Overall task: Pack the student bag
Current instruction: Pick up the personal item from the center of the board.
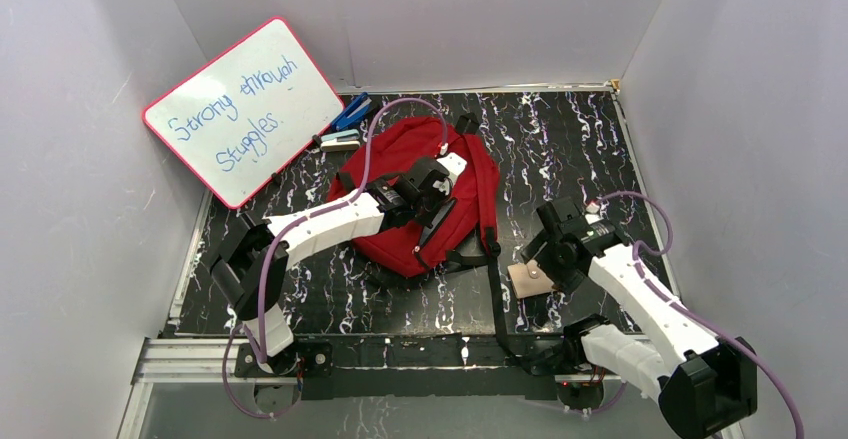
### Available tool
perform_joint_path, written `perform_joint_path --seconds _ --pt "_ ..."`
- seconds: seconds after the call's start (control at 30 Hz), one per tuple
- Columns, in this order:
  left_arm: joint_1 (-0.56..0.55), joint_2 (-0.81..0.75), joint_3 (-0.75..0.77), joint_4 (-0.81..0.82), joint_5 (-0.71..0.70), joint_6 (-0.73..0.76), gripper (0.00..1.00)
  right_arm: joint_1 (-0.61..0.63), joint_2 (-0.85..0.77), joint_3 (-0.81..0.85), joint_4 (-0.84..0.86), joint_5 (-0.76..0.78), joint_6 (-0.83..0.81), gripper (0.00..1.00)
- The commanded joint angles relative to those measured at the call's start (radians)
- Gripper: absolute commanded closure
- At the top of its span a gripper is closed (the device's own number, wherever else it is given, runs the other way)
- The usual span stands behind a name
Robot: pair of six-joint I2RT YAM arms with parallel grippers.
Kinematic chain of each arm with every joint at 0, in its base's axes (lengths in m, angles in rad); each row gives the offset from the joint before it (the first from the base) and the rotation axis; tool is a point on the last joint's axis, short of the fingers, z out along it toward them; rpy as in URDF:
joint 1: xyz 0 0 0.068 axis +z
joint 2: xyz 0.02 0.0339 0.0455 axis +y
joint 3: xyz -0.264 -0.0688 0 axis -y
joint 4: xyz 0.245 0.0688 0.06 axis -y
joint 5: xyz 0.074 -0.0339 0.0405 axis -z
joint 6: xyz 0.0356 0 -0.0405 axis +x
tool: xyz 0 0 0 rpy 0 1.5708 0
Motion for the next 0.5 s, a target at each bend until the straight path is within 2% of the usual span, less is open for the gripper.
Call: perform_joint_path --seconds 0.0,0.2,0.47 --pt "0.007 -0.015 0.003 0.017 -0.009 0.012 1.0 -0.002 -0.05 -0.082 0.015 -0.01 0.131 0.19" --pt "0.007 -0.018 0.002 0.019 0.001 0.012 1.0 -0.003 -0.067 -0.164 0.051 -0.035 0.217 0.2" --pt "0.007 -0.015 0.009 0.016 0.002 0.014 1.0 -0.002 -0.174 -0.373 0.232 -0.103 0.342 0.26"
